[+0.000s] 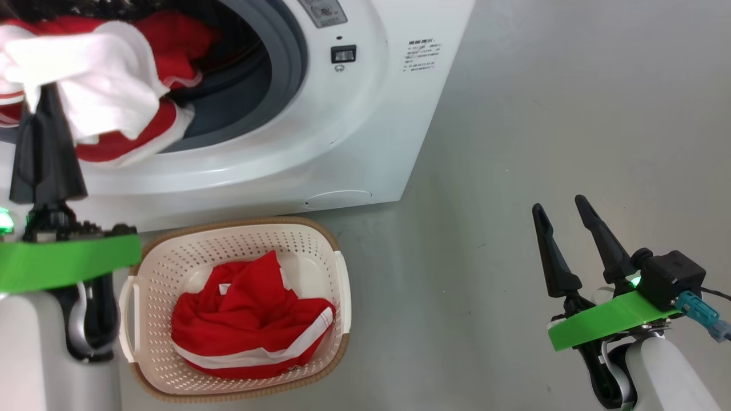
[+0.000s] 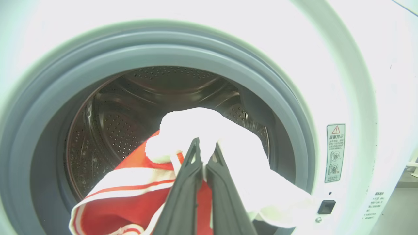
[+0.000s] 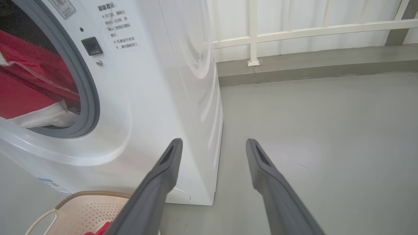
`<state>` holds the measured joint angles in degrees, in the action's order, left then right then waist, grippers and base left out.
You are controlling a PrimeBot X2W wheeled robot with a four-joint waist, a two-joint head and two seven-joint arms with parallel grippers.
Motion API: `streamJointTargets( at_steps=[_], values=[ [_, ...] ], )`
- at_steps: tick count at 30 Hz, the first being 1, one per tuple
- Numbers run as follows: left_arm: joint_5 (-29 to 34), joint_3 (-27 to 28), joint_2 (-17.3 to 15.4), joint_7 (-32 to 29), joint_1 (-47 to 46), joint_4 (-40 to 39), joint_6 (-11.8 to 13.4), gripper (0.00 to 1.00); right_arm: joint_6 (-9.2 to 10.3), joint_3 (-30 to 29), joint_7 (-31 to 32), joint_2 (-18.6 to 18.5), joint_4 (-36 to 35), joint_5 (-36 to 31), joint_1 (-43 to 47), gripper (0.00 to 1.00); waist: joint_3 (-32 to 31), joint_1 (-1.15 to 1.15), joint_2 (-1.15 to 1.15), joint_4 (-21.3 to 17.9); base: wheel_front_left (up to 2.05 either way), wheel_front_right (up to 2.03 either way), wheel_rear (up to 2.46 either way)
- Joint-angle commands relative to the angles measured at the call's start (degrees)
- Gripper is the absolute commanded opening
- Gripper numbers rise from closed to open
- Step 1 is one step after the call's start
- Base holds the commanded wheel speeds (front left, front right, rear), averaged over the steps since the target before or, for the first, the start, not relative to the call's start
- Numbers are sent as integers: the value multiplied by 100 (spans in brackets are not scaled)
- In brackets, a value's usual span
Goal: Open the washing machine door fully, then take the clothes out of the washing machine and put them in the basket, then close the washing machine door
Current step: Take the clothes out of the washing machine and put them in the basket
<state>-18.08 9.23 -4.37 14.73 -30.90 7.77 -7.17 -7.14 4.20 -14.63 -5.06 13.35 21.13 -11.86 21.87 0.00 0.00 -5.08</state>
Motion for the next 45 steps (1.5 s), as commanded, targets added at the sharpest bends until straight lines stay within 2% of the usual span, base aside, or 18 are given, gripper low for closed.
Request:
streamJointTargets(
  at_steps=[1, 13, 17, 20, 26, 29, 33, 39, 45],
  values=[
    [82, 215, -109, 27, 200, -406, -31, 0, -35, 81, -37, -47, -117, -47, 130, 100, -31, 0, 0, 22, 0, 0, 0],
    [230, 387, 123, 27, 1157, -2072, -31, 0, -35, 78, -37, -77, -127, -30, 188, 100, -71, 0, 0, 69, 0, 0, 0],
    [328, 362, 144, 27, 1458, -2439, -31, 0, -35, 91, -37, -79, -120, -36, 182, 100, -77, 0, 0, 97, 0, 0, 0],
    [226, 248, 146, 27, 1624, -2428, 41, 0, -35, 106, -37, -85, -122, -36, 178, 100, -72, 0, 0, 107, 0, 0, 0],
    [234, -6, 148, 27, 1998, -1809, 190, 0, -35, 161, -37, -87, -115, -19, 131, 100, -7, 0, 0, 80, 0, 0, 0],
    [379, -179, 148, 27, 2118, -1211, 230, 0, -35, 175, -37, -85, -115, -12, 103, 100, 54, 0, 0, 64, 0, 0, 0],
    [155, -225, 148, 27, 2094, -516, 254, 0, -35, 187, -37, -83, -121, -9, 67, 100, 140, 0, 0, 41, 0, 0, 0],
    [247, -212, 148, 27, 1752, 872, 137, 0, -35, 183, -37, -79, -152, -6, -35, 100, 347, 0, 0, 11, 0, 0, 0],
    [613, -307, 149, 27, 1315, 2058, 49, 0, -35, 184, -37, -63, -173, -5, -129, 100, 554, 0, 0, -39, 0, 0, 0]
  ],
)
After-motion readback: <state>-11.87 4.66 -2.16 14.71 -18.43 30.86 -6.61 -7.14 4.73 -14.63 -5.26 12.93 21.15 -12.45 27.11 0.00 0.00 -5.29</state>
